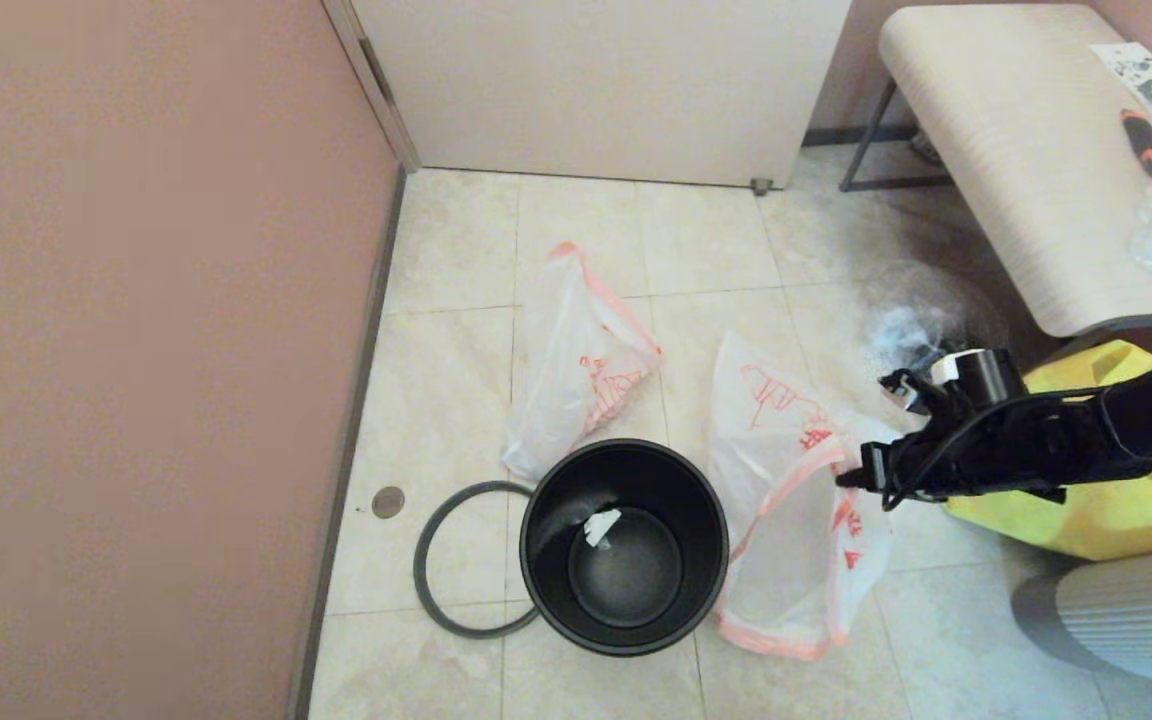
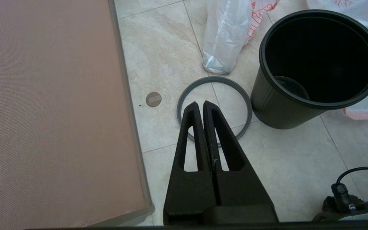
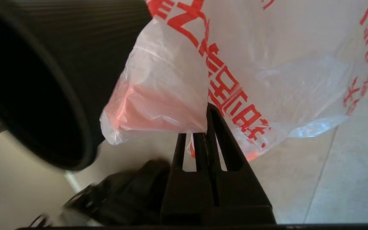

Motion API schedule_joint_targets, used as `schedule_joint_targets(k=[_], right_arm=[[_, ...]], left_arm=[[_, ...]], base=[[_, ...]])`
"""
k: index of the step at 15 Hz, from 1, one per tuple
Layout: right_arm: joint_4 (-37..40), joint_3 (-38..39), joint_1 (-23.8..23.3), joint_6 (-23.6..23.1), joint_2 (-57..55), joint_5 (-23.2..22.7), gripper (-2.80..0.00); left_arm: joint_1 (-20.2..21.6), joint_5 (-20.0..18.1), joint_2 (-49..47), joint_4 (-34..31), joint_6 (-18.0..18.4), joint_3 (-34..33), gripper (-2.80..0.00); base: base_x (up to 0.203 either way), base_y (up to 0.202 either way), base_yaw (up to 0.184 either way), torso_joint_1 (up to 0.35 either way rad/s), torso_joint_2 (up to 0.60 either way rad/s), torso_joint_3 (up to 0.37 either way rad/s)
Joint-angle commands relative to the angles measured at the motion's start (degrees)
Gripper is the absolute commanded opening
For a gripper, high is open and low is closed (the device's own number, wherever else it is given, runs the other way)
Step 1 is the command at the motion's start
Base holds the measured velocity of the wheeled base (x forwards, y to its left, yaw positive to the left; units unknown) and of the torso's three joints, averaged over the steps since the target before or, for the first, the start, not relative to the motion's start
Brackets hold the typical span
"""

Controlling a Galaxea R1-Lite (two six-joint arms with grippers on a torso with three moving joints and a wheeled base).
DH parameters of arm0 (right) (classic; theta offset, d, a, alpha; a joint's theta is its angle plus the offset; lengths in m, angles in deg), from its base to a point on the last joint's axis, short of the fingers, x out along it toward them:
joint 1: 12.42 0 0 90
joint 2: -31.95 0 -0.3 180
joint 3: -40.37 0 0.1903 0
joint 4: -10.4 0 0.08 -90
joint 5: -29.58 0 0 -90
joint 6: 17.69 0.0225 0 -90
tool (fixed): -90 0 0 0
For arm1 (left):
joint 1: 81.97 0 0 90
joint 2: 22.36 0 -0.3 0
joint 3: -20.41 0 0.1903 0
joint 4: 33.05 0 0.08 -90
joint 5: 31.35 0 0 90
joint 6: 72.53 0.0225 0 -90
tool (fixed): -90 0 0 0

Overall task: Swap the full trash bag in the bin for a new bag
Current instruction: Pick up a new trash bag, then put the new garbage bag on the trash can

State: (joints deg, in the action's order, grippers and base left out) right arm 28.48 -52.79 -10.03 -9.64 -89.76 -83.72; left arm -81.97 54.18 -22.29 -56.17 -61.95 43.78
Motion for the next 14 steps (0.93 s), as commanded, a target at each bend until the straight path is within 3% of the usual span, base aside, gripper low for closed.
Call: schedule_joint_targets(k=[1,6,8,12,14], right_arm=[[3.76,0.12,-0.16,-0.14,5.45,-0.59,-2.80],[18.06,-0.48,3.70,-0.93,19.95,-0.25,-2.80],[22.36,-1.56,7.10,-0.55,23.46,2.91,-2.80],[23.98,-2.44,10.21,3.24,33.43,5.23,-2.80],[29.49,-6.57,12.14,4.90,38.00,6.45,-2.80]], left_arm=[[0.00,-0.02,-0.07,0.02,0.05,-0.17,-2.80],[0.00,-0.02,-0.07,0.02,0.05,-0.17,-2.80],[0.00,-0.02,-0.07,0.02,0.05,-0.18,-2.80],[0.00,-0.02,-0.07,0.02,0.05,-0.09,-2.80],[0.00,-0.02,-0.07,0.02,0.05,-0.09,-2.80]], base=[[0.000,0.000,0.000,0.000,0.00,0.000],[0.000,0.000,0.000,0.000,0.00,0.000],[0.000,0.000,0.000,0.000,0.00,0.000],[0.000,0.000,0.000,0.000,0.00,0.000],[0.000,0.000,0.000,0.000,0.00,0.000]])
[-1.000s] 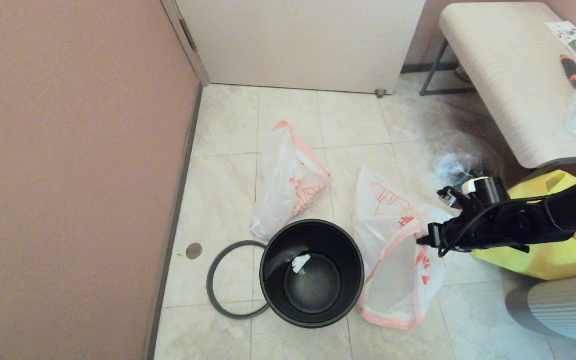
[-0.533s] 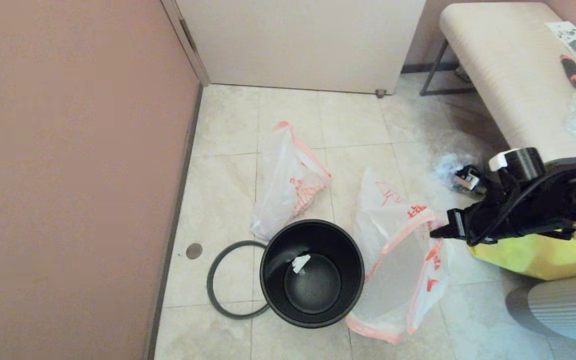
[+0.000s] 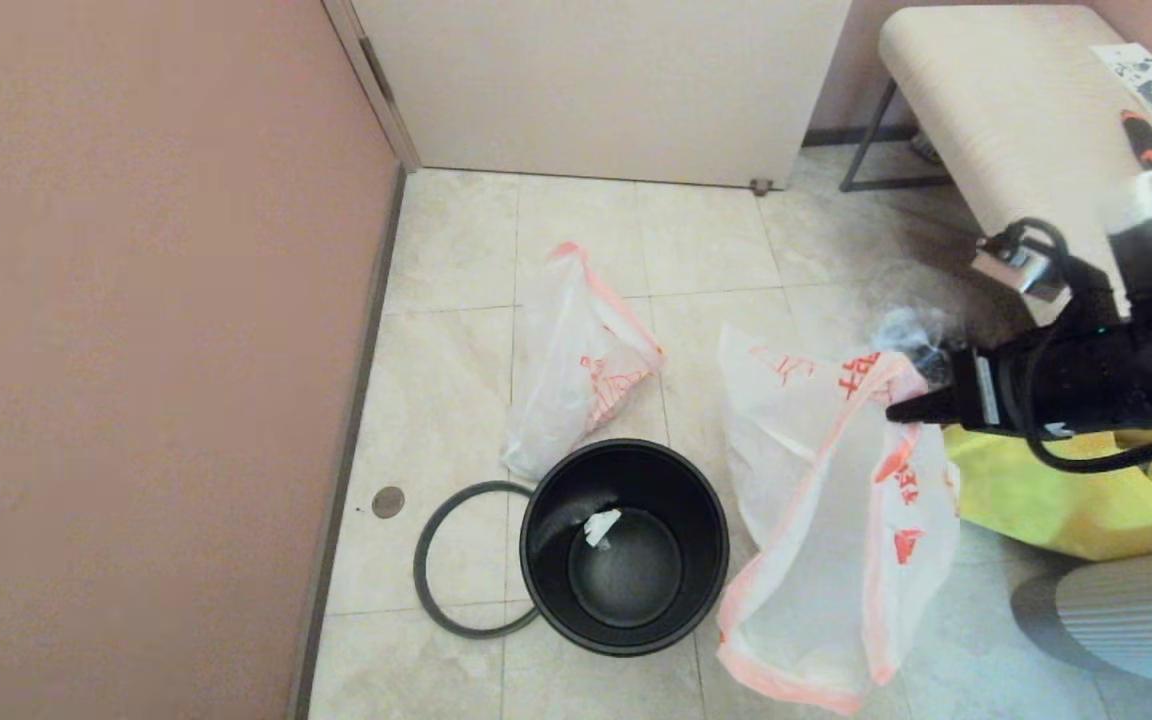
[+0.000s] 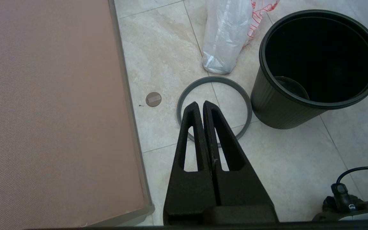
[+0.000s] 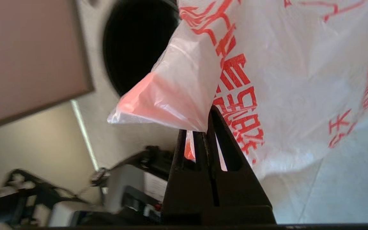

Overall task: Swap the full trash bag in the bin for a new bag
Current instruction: Put the new garbage bag on the trash can

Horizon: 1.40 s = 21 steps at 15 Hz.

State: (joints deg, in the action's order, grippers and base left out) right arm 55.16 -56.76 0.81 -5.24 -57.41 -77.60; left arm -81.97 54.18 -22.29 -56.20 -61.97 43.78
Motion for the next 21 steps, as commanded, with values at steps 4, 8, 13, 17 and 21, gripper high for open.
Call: schedule_joint_targets(k=[4,8,13,17,21], right_arm=[[12.07,-10.50,10.43,7.35,12.53,1.66,-2.80],[12.75,-12.62,24.66,14.62,14.27,6.49,-2.80],[9.65,-16.02,35.70,18.76,12.69,11.80,-2.80],[-0.27,-16.05,40.64,17.02,7.13,11.38,-2.80],[-10.86,-16.23,42.26,13.32,-0.20,9.82,-2.80]], left_arm=[[0.00,-0.02,-0.07,0.04,0.08,-0.09,-2.80],[0.00,-0.02,-0.07,0.04,0.08,-0.18,-2.80],[0.00,-0.02,-0.07,0.04,0.08,-0.11,-2.80],[0.00,-0.02,-0.07,0.04,0.08,-0.17,-2.80],[0.00,-0.02,-0.07,0.04,0.08,-0.18,-2.80]], base=[[0.000,0.000,0.000,0.000,0.00,0.000],[0.000,0.000,0.000,0.000,0.00,0.000],[0.000,0.000,0.000,0.000,0.00,0.000],[0.000,0.000,0.000,0.000,0.00,0.000],[0.000,0.000,0.000,0.000,0.00,0.000]])
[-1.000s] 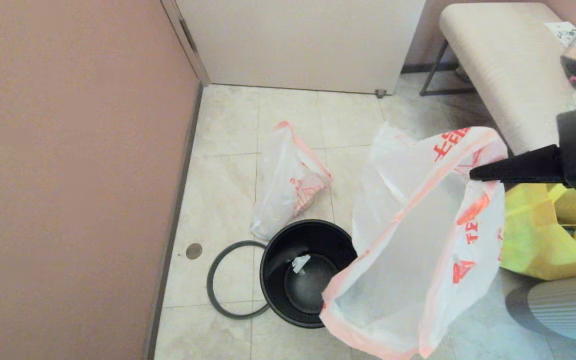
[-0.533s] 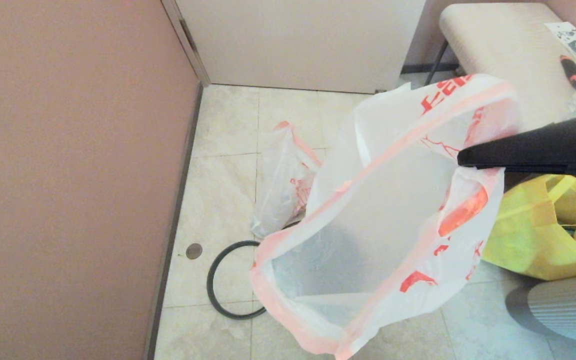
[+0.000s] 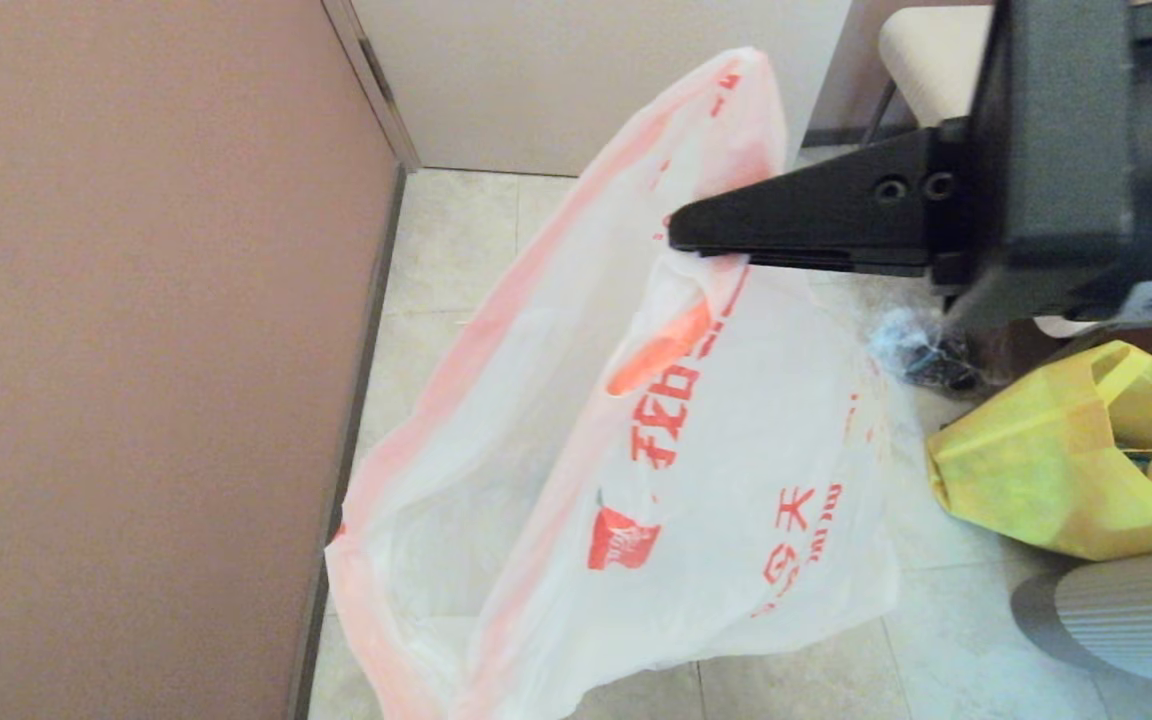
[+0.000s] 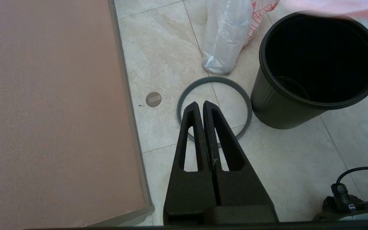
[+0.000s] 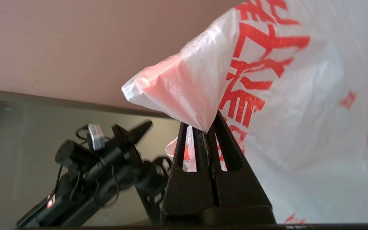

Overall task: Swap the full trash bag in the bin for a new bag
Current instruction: Put the new garbage bag on the trash can

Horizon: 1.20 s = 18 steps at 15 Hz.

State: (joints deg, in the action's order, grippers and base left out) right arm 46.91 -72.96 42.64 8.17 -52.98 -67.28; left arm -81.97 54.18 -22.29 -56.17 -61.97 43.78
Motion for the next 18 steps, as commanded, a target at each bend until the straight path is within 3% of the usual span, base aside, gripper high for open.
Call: schedule_joint_targets(k=[1,5,10,15,18], right_arm=[[-4.54,-0.04,0.47,-0.21,-6.26,-1.17,-2.80],[-7.21,-1.05,0.48,-0.37,-7.62,-6.06,-2.80],[-8.69,-1.00,0.54,-0.48,-8.07,-8.02,-2.80],[-20.81,-1.07,-1.14,-3.82,-13.66,-15.93,-2.80],[-25.06,-0.65,-1.35,-3.75,-15.35,-17.31,-2.80]], left_arm=[[0.00,-0.02,-0.07,0.02,0.08,-0.18,-2.80],[0.00,-0.02,-0.07,0.02,0.08,-0.18,-2.80],[0.00,-0.02,-0.07,0.02,0.08,-0.18,-2.80],[0.00,-0.02,-0.07,0.02,0.08,-0.17,-2.80],[0.00,-0.02,-0.07,0.02,0.08,-0.18,-2.80]], base=[[0.000,0.000,0.000,0.000,0.00,0.000],[0.000,0.000,0.000,0.000,0.00,0.000],[0.000,0.000,0.000,0.000,0.00,0.000],[0.000,0.000,0.000,0.000,0.00,0.000],[0.000,0.000,0.000,0.000,0.00,0.000]])
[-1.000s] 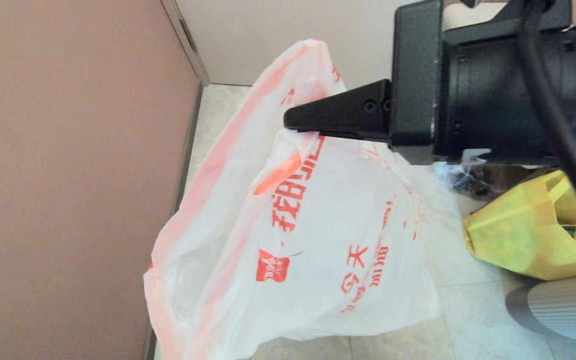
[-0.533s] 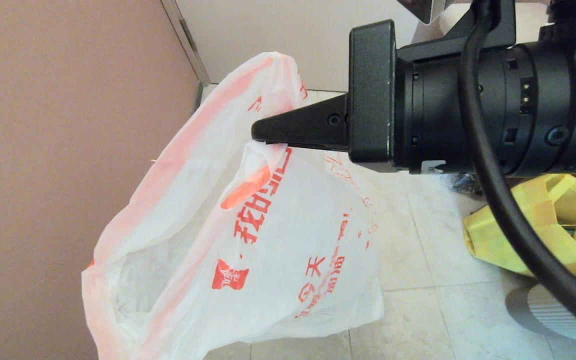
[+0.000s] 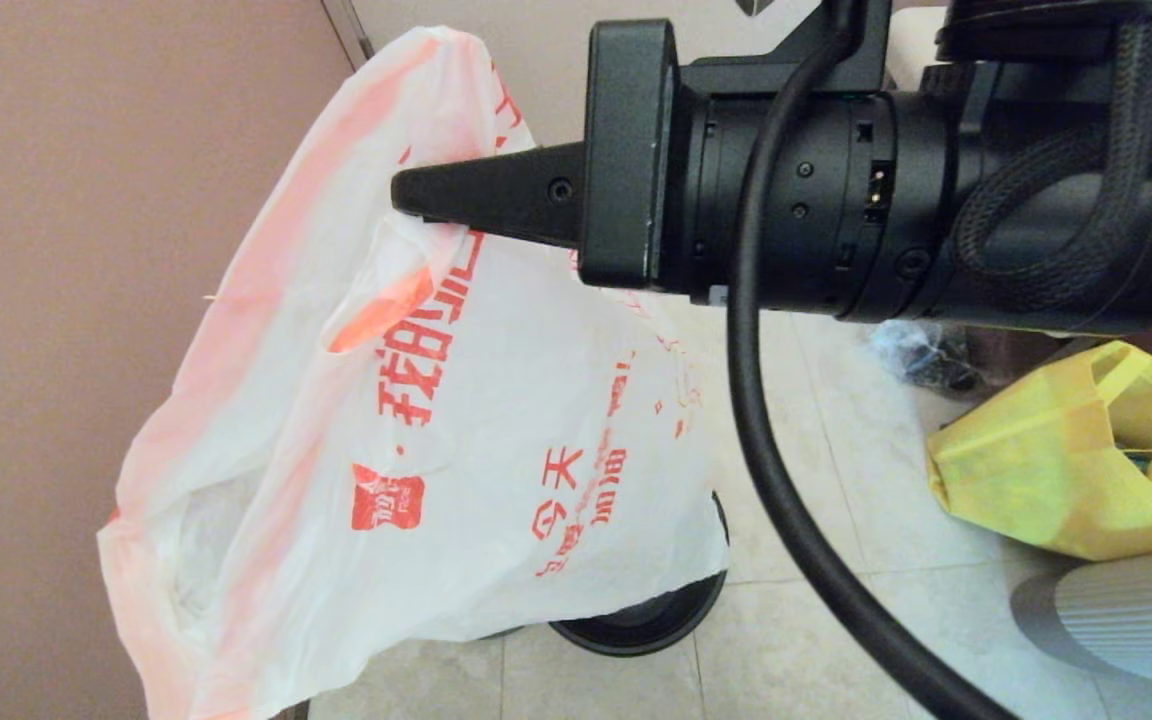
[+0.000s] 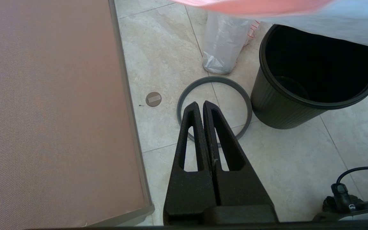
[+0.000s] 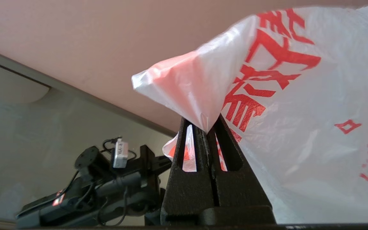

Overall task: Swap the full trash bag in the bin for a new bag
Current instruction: Put the new garbage bag on the trash can

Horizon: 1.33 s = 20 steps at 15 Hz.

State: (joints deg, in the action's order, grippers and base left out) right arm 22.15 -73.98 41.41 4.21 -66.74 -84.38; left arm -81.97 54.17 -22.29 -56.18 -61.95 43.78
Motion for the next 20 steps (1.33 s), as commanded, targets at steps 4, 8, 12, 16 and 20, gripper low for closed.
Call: schedule_joint_targets(k=[4,8,12,16,20], right_arm=[[-0.75,5.09,-0.38,1.17,0.13,-0.04,-2.80],[-8.28,14.24,-2.51,4.14,1.31,-0.15,-2.80],[-14.53,23.10,-4.54,10.26,6.67,-0.27,-2.80],[-9.99,26.00,-5.31,13.13,14.14,-0.17,-2.80],[-0.02,27.41,-8.00,19.31,20.97,-0.20,-2.80]], left_arm=[[0.00,-0.01,-0.07,0.03,0.05,-0.10,-2.80],[0.00,-0.01,-0.07,0.03,0.05,-0.09,-2.80],[0.00,-0.01,-0.07,0.03,0.05,-0.11,-2.80],[0.00,-0.01,-0.07,0.03,0.05,-0.14,-2.80],[0.00,-0.01,-0.07,0.03,0.05,-0.18,-2.80]], base=[[0.000,0.000,0.000,0.000,0.00,0.000],[0.000,0.000,0.000,0.000,0.00,0.000],[0.000,0.000,0.000,0.000,0.00,0.000],[0.000,0.000,0.000,0.000,0.00,0.000],[0.000,0.000,0.000,0.000,0.00,0.000]])
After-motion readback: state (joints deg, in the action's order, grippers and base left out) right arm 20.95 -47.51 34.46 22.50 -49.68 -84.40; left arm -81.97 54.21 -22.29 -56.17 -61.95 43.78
